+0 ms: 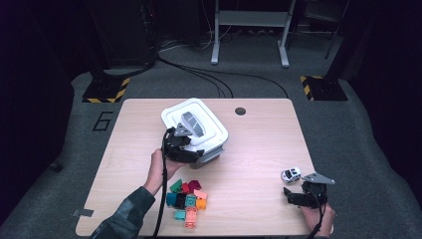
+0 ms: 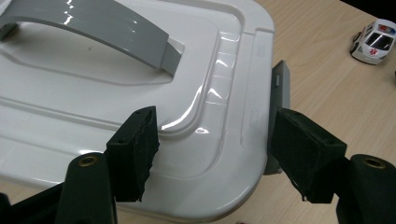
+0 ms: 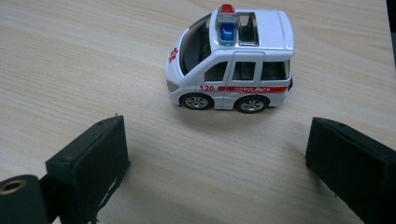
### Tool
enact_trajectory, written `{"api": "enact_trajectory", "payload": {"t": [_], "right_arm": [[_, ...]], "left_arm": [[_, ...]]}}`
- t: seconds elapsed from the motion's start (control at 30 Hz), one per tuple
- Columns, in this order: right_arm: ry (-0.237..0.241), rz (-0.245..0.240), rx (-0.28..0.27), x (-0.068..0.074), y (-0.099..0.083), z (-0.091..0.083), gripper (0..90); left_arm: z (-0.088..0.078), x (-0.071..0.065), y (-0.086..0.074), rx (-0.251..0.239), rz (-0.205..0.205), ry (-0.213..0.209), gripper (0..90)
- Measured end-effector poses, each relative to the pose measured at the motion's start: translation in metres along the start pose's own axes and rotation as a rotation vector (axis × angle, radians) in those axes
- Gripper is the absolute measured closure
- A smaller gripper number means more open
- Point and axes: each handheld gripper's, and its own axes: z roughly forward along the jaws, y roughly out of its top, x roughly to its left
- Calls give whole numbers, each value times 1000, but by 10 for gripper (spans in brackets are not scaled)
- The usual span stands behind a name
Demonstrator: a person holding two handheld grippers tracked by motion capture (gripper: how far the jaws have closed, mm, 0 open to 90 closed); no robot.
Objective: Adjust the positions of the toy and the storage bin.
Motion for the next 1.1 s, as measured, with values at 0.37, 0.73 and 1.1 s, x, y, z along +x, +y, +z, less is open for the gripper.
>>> {"api": "enact_trajectory", "payload": {"t": [0.37,0.73,1.1], "right_arm": [[-2,4,-5,0,0,0,57],[5,8,-2,-1,1,-1,61],[11,20,-42,5,13,-20,40]], "left_arm": [[7,-17,7,3,40,-34,331],[-41,13,-6,-90,-25,45,173],[-62,54,-60,-49,-126,132,93]]}}
